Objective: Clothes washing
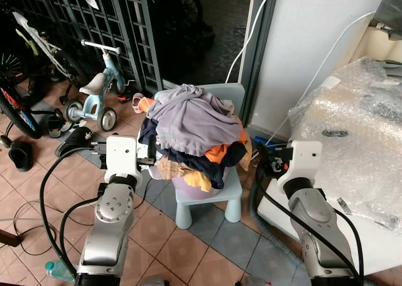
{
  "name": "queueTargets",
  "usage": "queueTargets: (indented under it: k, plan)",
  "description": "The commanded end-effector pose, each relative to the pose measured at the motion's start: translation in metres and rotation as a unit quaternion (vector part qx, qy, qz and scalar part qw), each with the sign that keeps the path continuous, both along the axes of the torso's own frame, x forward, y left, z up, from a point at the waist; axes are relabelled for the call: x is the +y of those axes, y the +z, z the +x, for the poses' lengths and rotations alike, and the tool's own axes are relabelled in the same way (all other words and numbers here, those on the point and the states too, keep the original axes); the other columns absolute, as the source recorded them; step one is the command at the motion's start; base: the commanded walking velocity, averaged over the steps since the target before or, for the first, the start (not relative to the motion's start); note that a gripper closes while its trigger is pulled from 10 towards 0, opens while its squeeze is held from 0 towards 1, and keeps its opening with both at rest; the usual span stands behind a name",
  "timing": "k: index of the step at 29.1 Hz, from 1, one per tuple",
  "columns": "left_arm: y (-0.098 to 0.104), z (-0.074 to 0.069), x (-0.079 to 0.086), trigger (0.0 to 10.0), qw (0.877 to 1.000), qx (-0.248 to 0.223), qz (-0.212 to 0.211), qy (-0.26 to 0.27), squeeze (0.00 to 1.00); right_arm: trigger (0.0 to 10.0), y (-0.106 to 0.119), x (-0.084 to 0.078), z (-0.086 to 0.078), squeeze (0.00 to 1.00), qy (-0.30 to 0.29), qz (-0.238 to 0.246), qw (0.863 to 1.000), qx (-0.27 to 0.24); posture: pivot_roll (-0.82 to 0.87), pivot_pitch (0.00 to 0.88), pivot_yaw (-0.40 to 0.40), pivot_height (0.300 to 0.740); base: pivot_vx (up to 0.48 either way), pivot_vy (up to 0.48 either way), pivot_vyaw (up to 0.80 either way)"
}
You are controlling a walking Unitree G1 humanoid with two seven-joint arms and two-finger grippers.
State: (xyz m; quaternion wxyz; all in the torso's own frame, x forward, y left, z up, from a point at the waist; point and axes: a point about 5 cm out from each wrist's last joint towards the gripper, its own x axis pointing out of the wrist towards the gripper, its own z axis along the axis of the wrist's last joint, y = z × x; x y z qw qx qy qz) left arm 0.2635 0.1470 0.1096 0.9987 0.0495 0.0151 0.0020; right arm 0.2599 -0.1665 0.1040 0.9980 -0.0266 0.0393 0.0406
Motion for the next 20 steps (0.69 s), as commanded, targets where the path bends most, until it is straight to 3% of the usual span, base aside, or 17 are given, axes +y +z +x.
queueTargets:
  k: [1, 9, 20]
  plan:
    - [-0.0013, -0.0007, -0.0004, 10.0, 1.0, 0.0, -0.002, -0.002, 0.0, 10.0, -0.0016, 0.0047, -0.0009, 0.0, 0.015, -0.008, 1.0, -0.001, -0.09, 0.0, 0.046, 0.74, 0.281, 0.0, 0.0]
    - [-0.0039, -0.0009, -0.0016, 10.0, 1.0, 0.0, -0.003, -0.003, 0.0, 10.0, -0.0021, 0.004, -0.0014, 0.0, 0.011, 0.003, 1.0, -0.002, -0.09, 0.0, 0.041, 0.74, 0.295, 0.0, 0.69]
    - [-0.0046, -0.0011, -0.0023, 10.0, 1.0, 0.0, -0.003, -0.006, 0.0, 10.0, -0.0024, 0.0037, 0.0002, 0.0, 0.007, 0.002, 1.0, -0.001, -0.09, 0.0, 0.041, 0.74, 0.36, 0.0, 0.0]
